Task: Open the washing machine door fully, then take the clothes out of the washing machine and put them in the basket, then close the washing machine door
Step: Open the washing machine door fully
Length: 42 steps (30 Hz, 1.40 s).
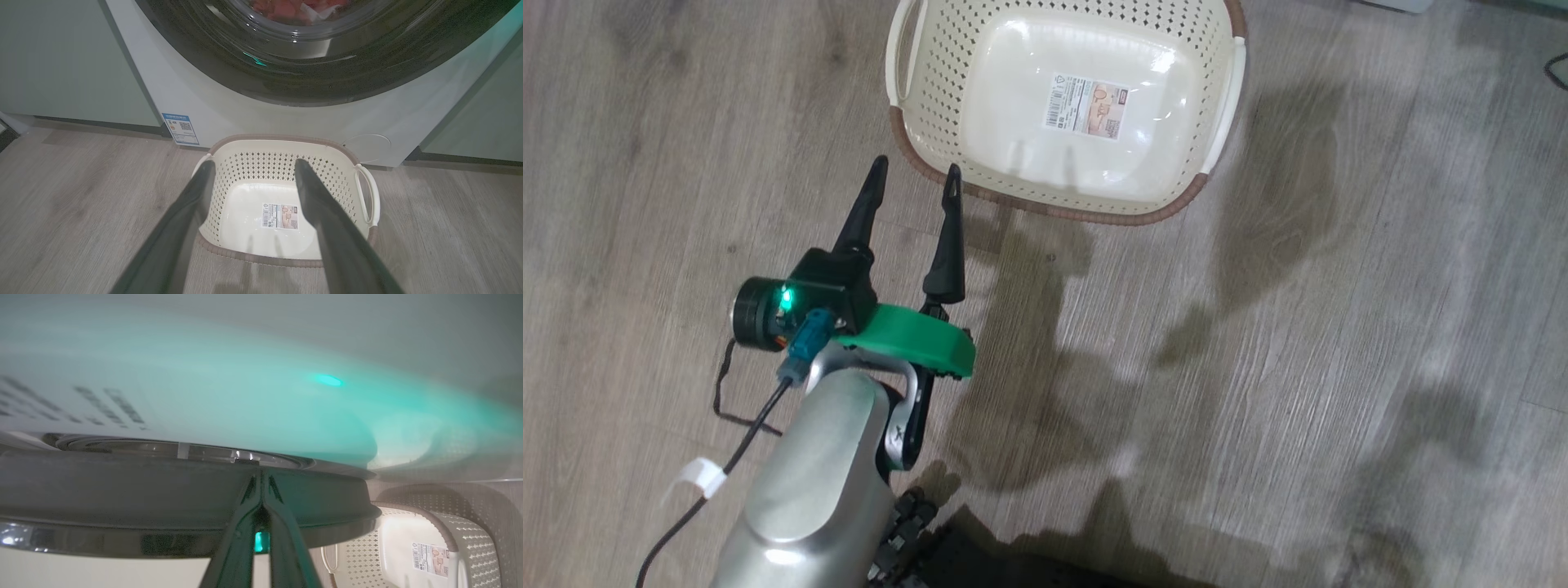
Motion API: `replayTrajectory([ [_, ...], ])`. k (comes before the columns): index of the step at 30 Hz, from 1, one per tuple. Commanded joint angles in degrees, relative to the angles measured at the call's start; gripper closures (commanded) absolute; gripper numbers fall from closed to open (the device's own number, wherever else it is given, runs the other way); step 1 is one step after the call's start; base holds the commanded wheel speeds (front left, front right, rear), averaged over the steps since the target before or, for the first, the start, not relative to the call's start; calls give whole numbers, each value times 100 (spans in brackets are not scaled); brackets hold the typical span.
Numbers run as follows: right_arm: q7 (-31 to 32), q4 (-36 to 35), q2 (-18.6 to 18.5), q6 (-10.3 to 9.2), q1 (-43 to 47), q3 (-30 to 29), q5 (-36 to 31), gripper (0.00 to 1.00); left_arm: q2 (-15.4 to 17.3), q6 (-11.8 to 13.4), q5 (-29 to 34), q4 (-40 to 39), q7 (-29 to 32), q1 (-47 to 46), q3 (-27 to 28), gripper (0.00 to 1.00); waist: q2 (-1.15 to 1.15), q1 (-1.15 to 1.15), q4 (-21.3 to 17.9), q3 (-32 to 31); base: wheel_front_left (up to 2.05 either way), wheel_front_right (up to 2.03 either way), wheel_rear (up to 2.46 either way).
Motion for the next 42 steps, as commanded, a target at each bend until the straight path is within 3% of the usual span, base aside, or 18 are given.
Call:
replayTrajectory([
  [1, 120, -272, 124, 1, -121, 70, -17, 100, 112, 34, -37, -169, -37, -78, 149, 0, 0, -1, 0, -1, 0, 0, 0],
  [11, 668, -618, 179, 1, 304, 183, 116, 100, 112, 21, -55, -102, -37, -78, 138, 0, 0, -1, -22, -177, 0, 0, 0],
  [25, 837, -803, 453, 1, 1310, 342, 103, 100, 111, -109, 83, 98, -37, 71, 301, 0, 0, -1, -110, -868, 0, 0, 0],
  [42, 1122, -849, 1140, 1, 2825, 499, 189, 100, 111, -367, 424, 382, -37, 639, 781, 0, 0, -1, -255, -2068, 0, 0, 0],
])
